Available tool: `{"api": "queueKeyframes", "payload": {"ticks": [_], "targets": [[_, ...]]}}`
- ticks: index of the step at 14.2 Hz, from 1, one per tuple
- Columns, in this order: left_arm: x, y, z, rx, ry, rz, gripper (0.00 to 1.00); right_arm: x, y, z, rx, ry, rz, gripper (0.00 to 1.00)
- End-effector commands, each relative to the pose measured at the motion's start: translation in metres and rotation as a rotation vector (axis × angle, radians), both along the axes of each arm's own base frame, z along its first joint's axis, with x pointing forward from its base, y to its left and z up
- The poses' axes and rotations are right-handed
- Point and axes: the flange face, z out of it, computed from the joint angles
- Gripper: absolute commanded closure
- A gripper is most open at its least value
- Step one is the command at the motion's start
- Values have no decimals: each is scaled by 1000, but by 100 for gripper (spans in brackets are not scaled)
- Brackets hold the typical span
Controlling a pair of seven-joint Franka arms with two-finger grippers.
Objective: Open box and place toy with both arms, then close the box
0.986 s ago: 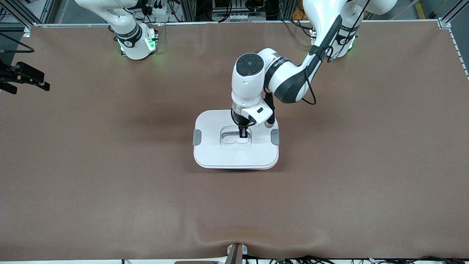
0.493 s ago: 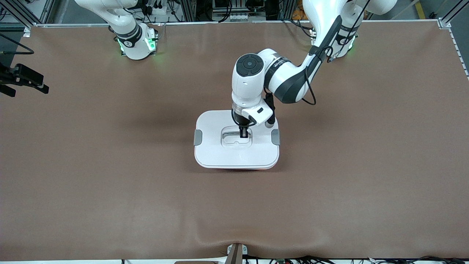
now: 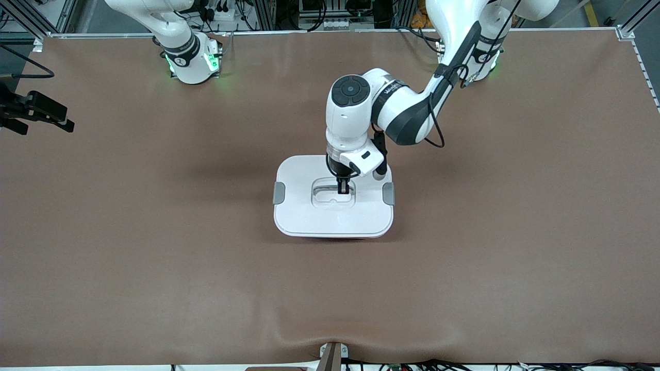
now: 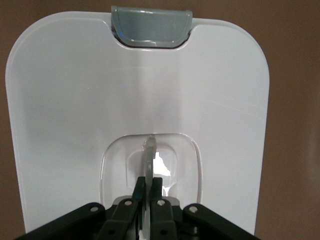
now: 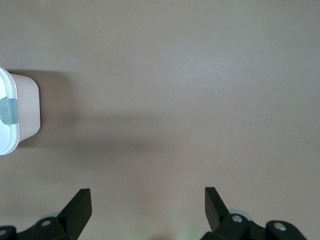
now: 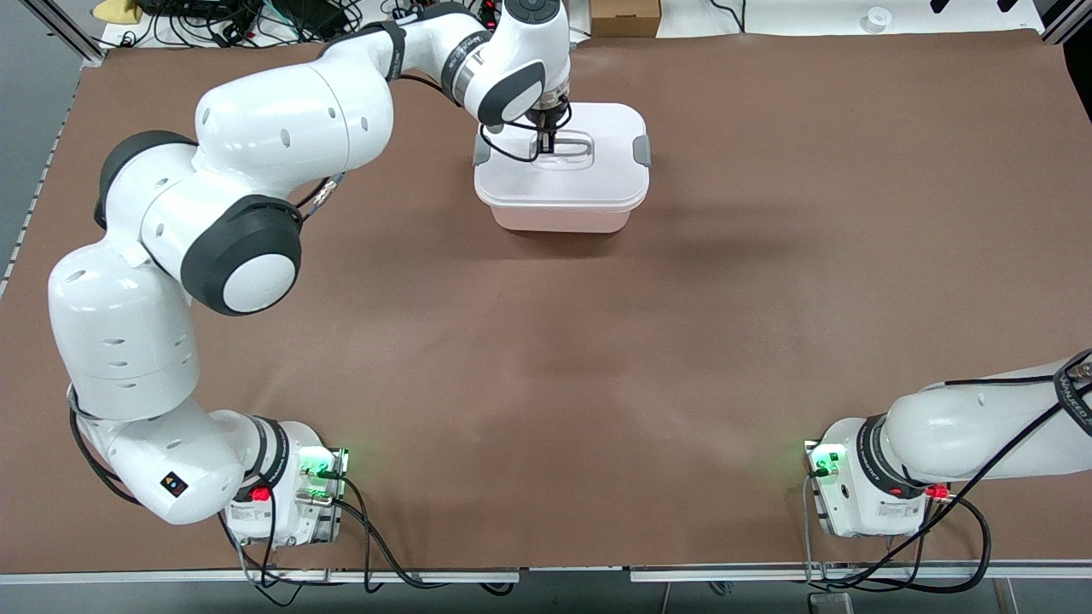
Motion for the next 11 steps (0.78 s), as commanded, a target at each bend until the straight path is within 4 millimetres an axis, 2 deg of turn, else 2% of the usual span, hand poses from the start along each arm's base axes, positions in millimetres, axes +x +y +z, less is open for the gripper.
{"api": "queueKeyframes", "payload": {"ticks": [1, 6, 11], "targets": [[-4, 2, 4, 12, -24, -19, 100, -3, -6, 6, -24, -23, -27, 0], [-7, 2, -3, 21, -16, -22, 100, -3, -12, 5, -39, -19, -34, 0], [-5, 1, 1, 14, -24, -21, 100, -3, -12, 5, -39, -19, -34, 0]]}}
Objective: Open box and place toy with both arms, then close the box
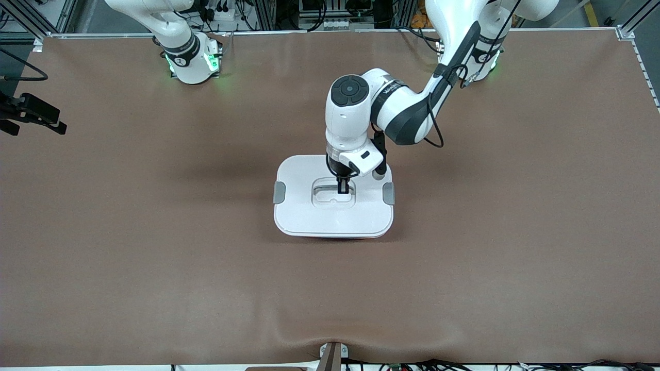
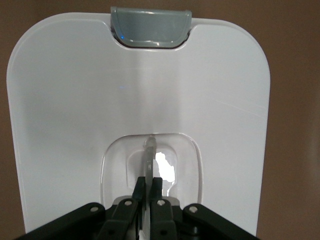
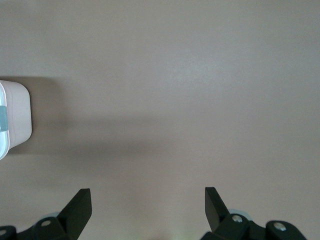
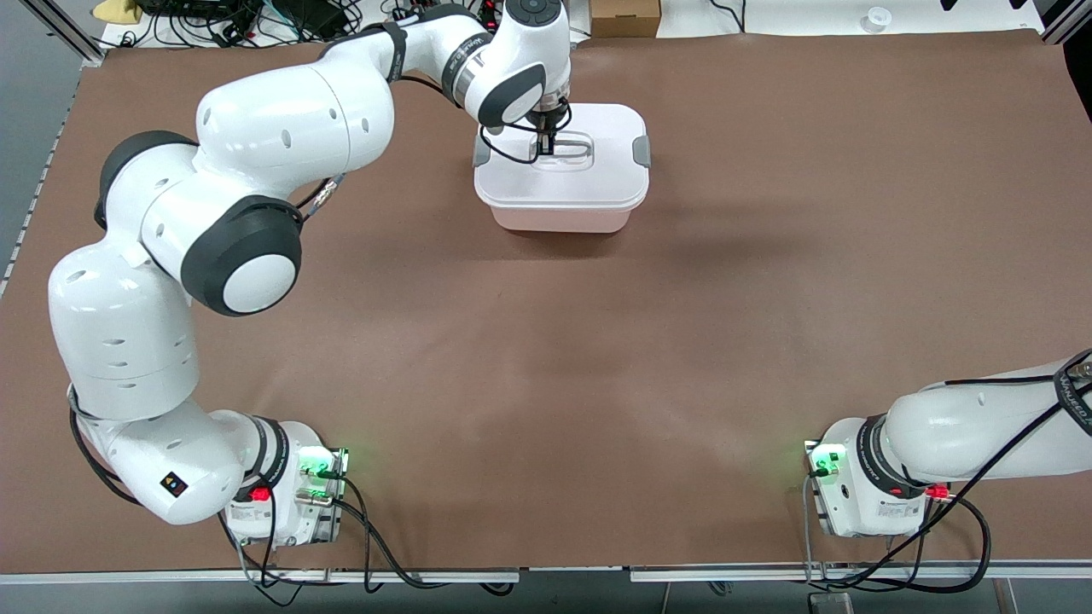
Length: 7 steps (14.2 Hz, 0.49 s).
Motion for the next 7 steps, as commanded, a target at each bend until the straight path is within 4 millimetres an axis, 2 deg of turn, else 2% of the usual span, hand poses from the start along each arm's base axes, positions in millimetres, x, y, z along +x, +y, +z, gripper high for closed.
{"api": "queueKeyframes", "payload": {"ticks": [1, 7], "targets": [[-2, 3, 3, 11, -25, -13, 100, -4, -1, 4, -16, -9, -16, 0], [-3, 1, 1, 3, -29, -13, 100, -3, -1, 5, -16, -12, -16, 0]]}}
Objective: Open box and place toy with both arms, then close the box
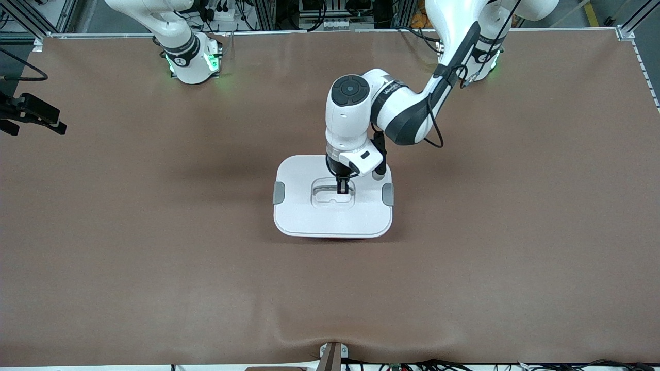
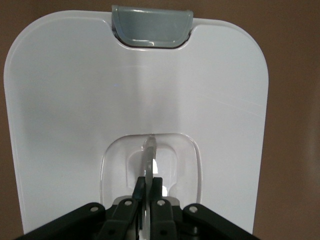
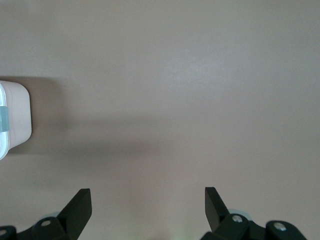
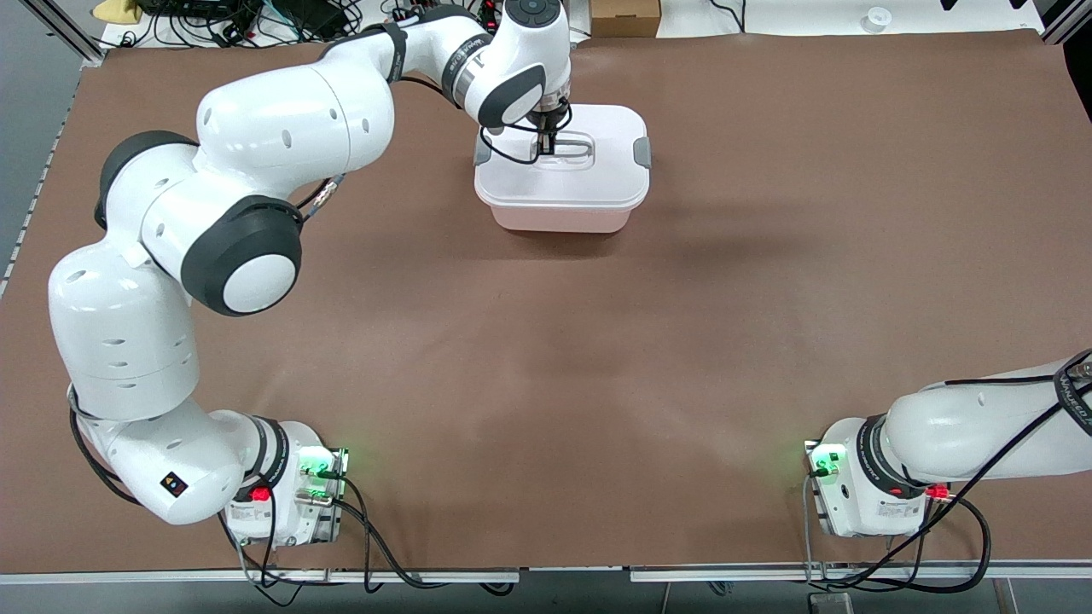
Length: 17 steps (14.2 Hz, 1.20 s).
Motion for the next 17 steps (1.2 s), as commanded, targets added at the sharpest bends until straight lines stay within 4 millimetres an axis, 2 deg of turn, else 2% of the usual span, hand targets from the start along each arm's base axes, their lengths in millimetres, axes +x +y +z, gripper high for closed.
{"api": "queueKeyframes", "payload": {"ticks": [1, 6, 7, 9, 10, 11, 12, 13, 15, 16, 17], "targets": [[-3, 1, 2, 11, -24, -12, 100, -4, -1, 4, -16, -11, -16, 0], [-2, 2, 2, 10, -22, -6, 100, -3, -2, 5, -16, -17, 0, 0], [-2, 3, 4, 7, -24, -2, 95, -3, -3, 5, -15, -17, 7, 0], [-2, 3, 7, 4, -26, -7, 64, -3, -5, 5, -15, -19, 13, 0], [-2, 3, 7, 7, -26, -9, 63, -3, -6, 5, -15, -19, 11, 0], [-1, 4, 9, 7, -27, -7, 54, -3, -6, 5, -15, -19, 11, 0], [-1, 4, 10, 7, -27, -8, 41, -3, -6, 4, -16, -17, 11, 0], [-2, 4, 13, 6, -29, -11, 36, -3, -6, 5, -16, -19, 11, 0], [-2, 4, 20, -1, -36, -11, 14, -3, -7, 4, -14, -17, 10, 0], [-2, 5, 24, -3, -40, -11, 10, -2, -7, 3, -14, -16, 8, 0], [-2, 6, 29, -5, -43, -10, 0, -2, -11, 4, -11, -18, 1, 0]]}}
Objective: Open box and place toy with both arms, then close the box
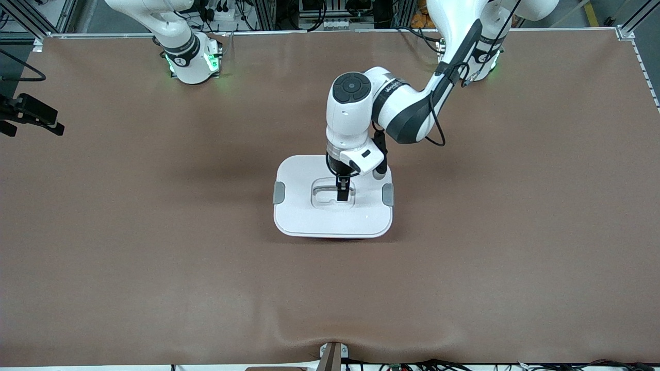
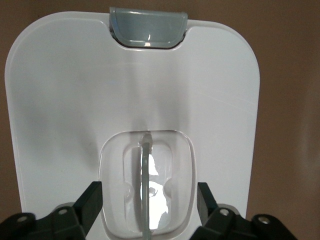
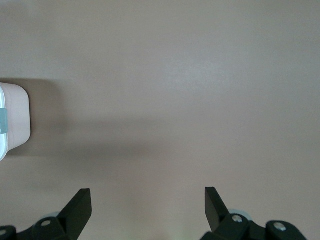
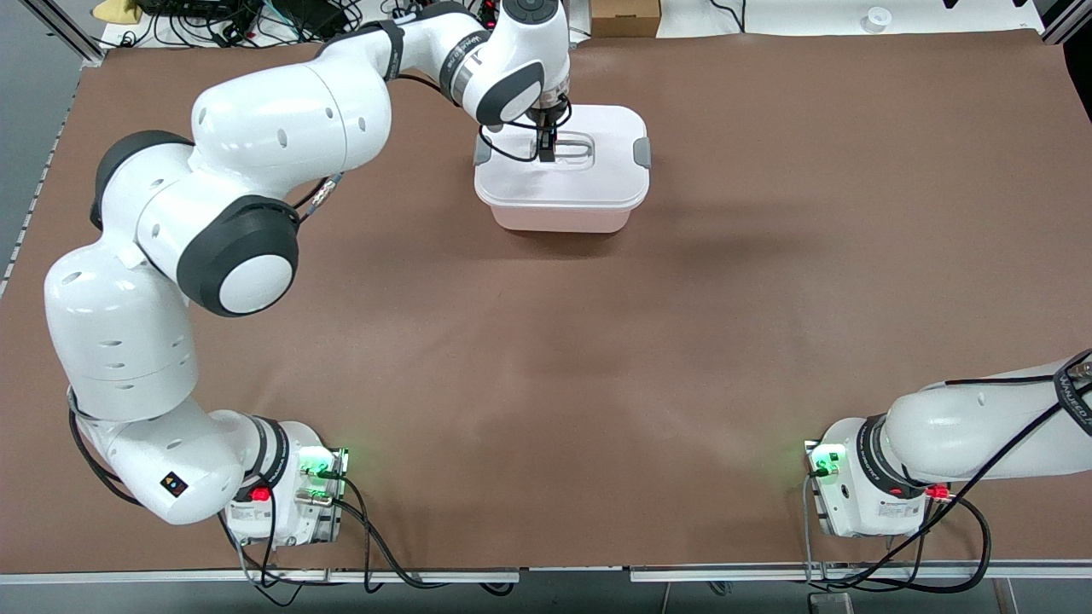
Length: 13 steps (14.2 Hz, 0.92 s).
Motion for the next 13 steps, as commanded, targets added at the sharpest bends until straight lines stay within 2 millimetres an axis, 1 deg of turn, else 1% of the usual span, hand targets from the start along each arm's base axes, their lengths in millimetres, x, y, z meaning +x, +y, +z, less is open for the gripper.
{"api": "queueKeyframes", "payload": {"ticks": [1, 2, 4, 5, 6, 8, 10, 13], "targets": [[-4, 6, 23, 10, -30, -19, 0, -3, -8, 3, -6, -7, -1, 0], [-3, 6, 28, 8, -35, -26, 0, -3, -9, 3, -5, -7, -3, 0], [0, 12, 49, -1, -57, -51, 0, -3, -8, 3, 0, -8, -2, 0], [2, 19, 59, 6, -62, -68, 0, -3, -8, 3, 0, -8, -4, 0], [9, 30, 66, 19, -62, -78, 0, -3, -8, 3, 0, -8, -2, 0], [22, 55, 86, 37, -61, -143, 0, -3, -8, 3, 0, -8, -1, 0], [35, 88, 108, 71, -51, -206, 0, -3, -7, 3, 1, -8, -1, 0], [54, 139, 134, 62, -16, -324, 0, -3, -7, 3, 1, -8, -2, 0]]}}
